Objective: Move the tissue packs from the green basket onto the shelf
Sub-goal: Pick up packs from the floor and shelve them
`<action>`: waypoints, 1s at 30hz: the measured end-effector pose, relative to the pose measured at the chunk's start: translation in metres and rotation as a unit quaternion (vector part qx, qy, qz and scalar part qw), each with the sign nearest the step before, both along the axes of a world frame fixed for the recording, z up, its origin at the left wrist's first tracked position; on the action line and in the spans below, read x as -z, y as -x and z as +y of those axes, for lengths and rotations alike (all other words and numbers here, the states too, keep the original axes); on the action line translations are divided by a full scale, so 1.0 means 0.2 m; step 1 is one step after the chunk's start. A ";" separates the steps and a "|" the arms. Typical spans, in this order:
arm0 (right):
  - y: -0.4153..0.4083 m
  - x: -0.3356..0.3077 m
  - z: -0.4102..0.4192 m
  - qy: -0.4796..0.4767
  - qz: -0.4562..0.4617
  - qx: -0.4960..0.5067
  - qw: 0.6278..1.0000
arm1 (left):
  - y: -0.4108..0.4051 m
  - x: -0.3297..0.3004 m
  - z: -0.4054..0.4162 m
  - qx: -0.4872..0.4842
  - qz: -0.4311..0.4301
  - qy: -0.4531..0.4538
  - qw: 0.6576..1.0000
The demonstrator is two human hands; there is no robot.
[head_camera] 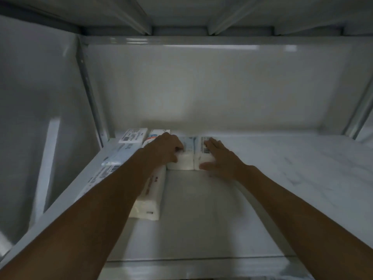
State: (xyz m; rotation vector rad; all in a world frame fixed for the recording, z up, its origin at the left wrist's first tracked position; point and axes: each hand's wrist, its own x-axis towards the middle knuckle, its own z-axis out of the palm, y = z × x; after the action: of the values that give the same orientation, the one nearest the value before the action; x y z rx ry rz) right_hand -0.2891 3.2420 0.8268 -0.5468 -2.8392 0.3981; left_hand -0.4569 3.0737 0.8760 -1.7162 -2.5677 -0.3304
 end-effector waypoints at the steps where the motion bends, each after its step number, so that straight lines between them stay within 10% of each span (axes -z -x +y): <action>1: 0.03 0.00 0.03 0.002 0.000 -0.003 1.000 | 0.03 0.00 0.03 0.001 -0.003 -0.005 1.000; 18: 0.30 -0.04 0.26 -0.033 -0.016 0.016 0.999 | 0.28 0.09 0.22 -0.032 -0.043 -0.051 0.997; 30: -0.20 0.12 -0.23 0.105 0.063 0.049 0.991 | -0.20 0.14 -0.53 0.028 -0.030 -0.199 0.979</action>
State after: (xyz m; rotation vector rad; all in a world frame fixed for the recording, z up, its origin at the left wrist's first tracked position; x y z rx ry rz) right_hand -0.2483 3.1957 0.8025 -0.6727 -2.6534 0.6910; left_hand -0.4160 2.9669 0.8480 -1.6478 -2.2865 -0.8432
